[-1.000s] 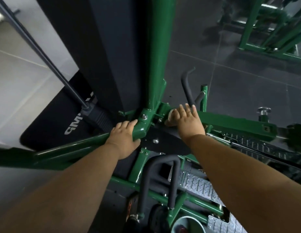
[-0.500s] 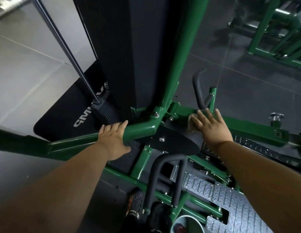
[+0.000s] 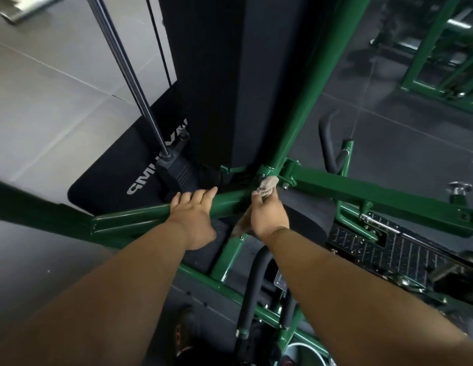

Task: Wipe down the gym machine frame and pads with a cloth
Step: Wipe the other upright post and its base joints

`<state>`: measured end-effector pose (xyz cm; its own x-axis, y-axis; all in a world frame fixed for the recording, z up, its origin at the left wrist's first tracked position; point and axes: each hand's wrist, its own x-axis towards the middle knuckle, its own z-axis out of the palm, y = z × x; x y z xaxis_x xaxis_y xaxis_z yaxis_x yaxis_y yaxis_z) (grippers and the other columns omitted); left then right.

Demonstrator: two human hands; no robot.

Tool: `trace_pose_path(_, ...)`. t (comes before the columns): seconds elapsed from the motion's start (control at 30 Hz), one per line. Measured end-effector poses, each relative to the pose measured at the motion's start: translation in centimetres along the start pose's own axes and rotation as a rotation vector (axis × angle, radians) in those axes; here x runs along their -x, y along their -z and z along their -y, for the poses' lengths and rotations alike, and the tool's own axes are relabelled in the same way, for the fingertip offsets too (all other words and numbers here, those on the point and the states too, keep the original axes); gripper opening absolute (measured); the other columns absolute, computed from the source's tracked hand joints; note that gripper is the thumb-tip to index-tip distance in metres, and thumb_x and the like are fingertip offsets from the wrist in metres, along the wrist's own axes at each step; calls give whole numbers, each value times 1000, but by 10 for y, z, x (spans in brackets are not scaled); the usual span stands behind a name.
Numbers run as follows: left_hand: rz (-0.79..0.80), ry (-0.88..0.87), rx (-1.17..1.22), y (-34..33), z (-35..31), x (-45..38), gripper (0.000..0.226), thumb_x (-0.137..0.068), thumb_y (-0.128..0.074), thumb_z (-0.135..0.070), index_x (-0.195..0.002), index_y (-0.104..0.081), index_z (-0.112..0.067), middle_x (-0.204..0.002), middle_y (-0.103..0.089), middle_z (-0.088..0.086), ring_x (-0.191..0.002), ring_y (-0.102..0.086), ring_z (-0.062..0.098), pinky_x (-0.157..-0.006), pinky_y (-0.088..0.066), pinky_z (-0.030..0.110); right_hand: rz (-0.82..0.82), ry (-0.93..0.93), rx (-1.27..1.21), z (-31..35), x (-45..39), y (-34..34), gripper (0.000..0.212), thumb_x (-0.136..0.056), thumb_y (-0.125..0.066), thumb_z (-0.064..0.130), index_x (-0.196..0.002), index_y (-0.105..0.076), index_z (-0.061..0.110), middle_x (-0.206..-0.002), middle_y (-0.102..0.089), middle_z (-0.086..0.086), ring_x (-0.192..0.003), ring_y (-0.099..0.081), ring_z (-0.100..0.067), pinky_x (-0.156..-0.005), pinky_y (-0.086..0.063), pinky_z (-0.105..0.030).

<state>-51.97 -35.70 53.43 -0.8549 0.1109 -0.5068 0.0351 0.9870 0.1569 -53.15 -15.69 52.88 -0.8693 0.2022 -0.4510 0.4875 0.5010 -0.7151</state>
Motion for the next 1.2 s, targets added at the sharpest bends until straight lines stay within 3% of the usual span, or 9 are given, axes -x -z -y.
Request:
trace_pose_path(0.13,22,-44,39,2,4,0,115,-81,-64,-43,-166,14,-32,-171,-11,-6,-156,-12,25,-130,3,49,28,-96,-256,7,2,-28,79,-103,-36,51,-168,3,28,-175,-10,5,-160,-14,-31,-129,-15,-52)
trace_pose_path(0.3,14,-133,274,14,35,12,109,-90,-66,-29,-167,12,-22,-176,1,-1,-162,3,20,-131,6,37,-71,360,734,3,18,-52,64,-110,-24,36,-167,-3,16,-175,15,-8,-160,18,-30,-128,13,-48)
trace_pose_path(0.43,-146,-120,230,-4,96,44,104,-93,-66,-34,-168,5,-16,-176,-5,1,-162,1,22,-132,3,41,19,506,872,23,18,-72,57,-112,-21,43,-160,-33,15,-174,-18,-7,-162,0,-30,-131,4,-48)
trace_pose_path(0.57,-261,-19,195,-18,158,69,100,-95,-67,-41,-168,-6,-12,-171,-24,6,-160,-13,27,-132,-2,42,148,669,1031,72,21,-116,44,-112,-25,42,-137,-56,22,-136,-64,-7,-134,-53,-33,-120,-32,-49)
trace_pose_path(0.67,-261,-71,188,-21,179,77,105,-92,-69,-36,-168,-2,-11,-169,-25,9,-159,-15,29,-132,-1,41,257,789,1099,114,34,-152,47,-112,-20,44,-129,-60,26,-119,-69,-3,-108,-65,-31,-91,-51,-45)
trace_pose_path(0.83,-212,-58,182,-27,178,77,112,-92,-66,-30,-165,16,-10,-176,7,3,-162,7,20,-128,13,33,443,831,1083,134,37,-189,51,-104,-26,42,-142,-52,22,-123,-66,0,-110,-65,-28,-83,-58,-47)
trace_pose_path(0.9,-223,-47,254,-26,177,74,110,-93,-66,-22,-165,17,-11,-176,5,3,-162,4,20,-127,14,30,387,826,1038,128,34,-180,39,-107,-42,31,-145,-50,27,-124,-66,2,-109,-65,-26,-83,-58,-44)
trace_pose_path(1.1,-183,-59,221,-22,178,73,104,-99,-61,-25,-165,17,-10,-176,5,5,-162,6,21,-127,15,31,71,711,925,68,8,-109,39,-110,-26,42,-99,-61,27,-102,-72,-5,-100,-65,-34,-85,-48,-43)
trace_pose_path(1.2,-153,-36,170,-19,175,75,102,-100,-59,-30,-165,18,-11,-176,7,4,-162,7,22,-128,14,34,-143,654,883,24,-4,-66,49,-108,-26,45,-113,-69,24,-117,-74,-5,-123,-61,-35,-108,-42,-48)
